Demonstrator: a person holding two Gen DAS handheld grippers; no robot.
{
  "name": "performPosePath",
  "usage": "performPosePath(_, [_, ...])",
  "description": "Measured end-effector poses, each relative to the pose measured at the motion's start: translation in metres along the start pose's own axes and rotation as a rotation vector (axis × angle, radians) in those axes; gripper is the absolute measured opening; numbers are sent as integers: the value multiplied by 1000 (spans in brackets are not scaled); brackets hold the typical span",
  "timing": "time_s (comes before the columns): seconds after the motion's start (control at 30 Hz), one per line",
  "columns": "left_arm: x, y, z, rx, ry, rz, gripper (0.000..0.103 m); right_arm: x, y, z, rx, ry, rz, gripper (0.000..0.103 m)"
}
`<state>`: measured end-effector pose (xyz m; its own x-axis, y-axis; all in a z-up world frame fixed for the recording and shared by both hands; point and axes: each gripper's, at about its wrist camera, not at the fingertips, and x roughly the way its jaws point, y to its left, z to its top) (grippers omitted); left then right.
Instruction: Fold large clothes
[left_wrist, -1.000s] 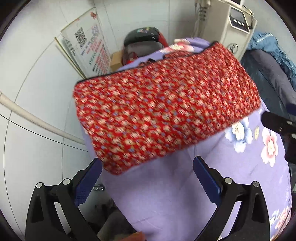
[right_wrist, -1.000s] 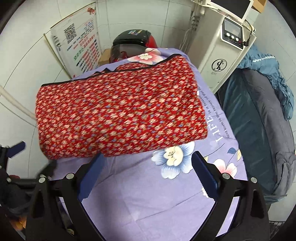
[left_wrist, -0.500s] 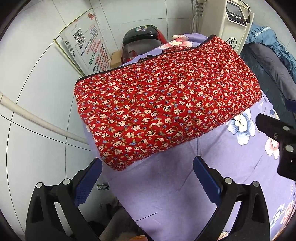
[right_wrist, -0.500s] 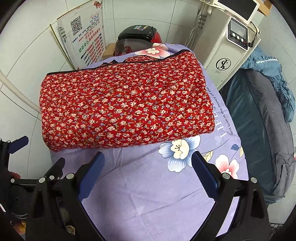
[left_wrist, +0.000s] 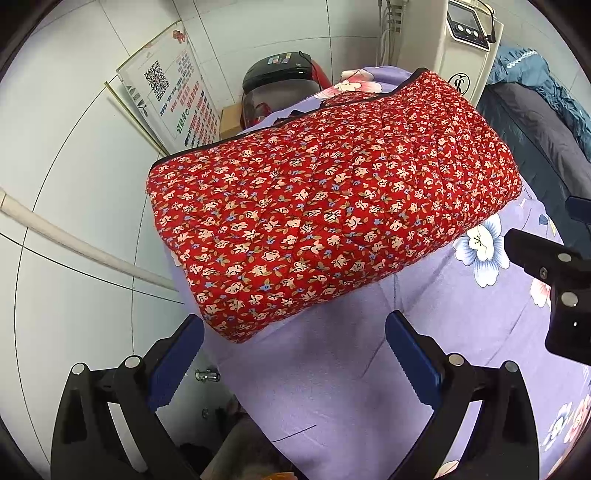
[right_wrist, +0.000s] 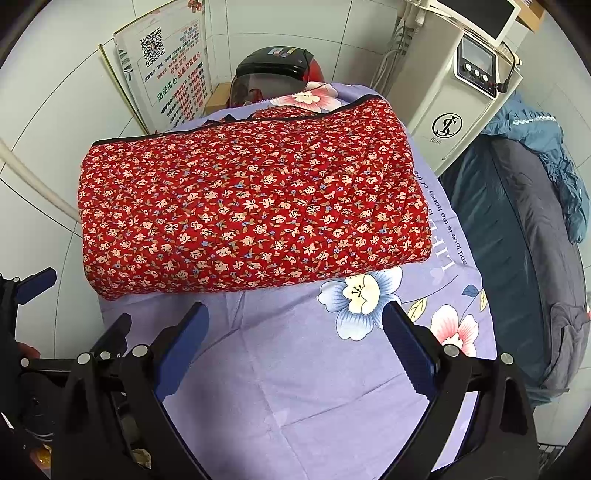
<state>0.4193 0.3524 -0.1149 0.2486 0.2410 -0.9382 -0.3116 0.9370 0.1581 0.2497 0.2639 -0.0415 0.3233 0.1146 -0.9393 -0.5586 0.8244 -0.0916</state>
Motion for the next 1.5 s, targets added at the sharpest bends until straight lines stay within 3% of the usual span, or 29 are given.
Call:
performPosePath(0.4, [-1,0,-1,-25,0,-52,97,2,-1,-1,1,7,5,94])
performPosePath(1.5, [4,3,-1,-52,36,-47,97,3,2,1,-15,9,10,94])
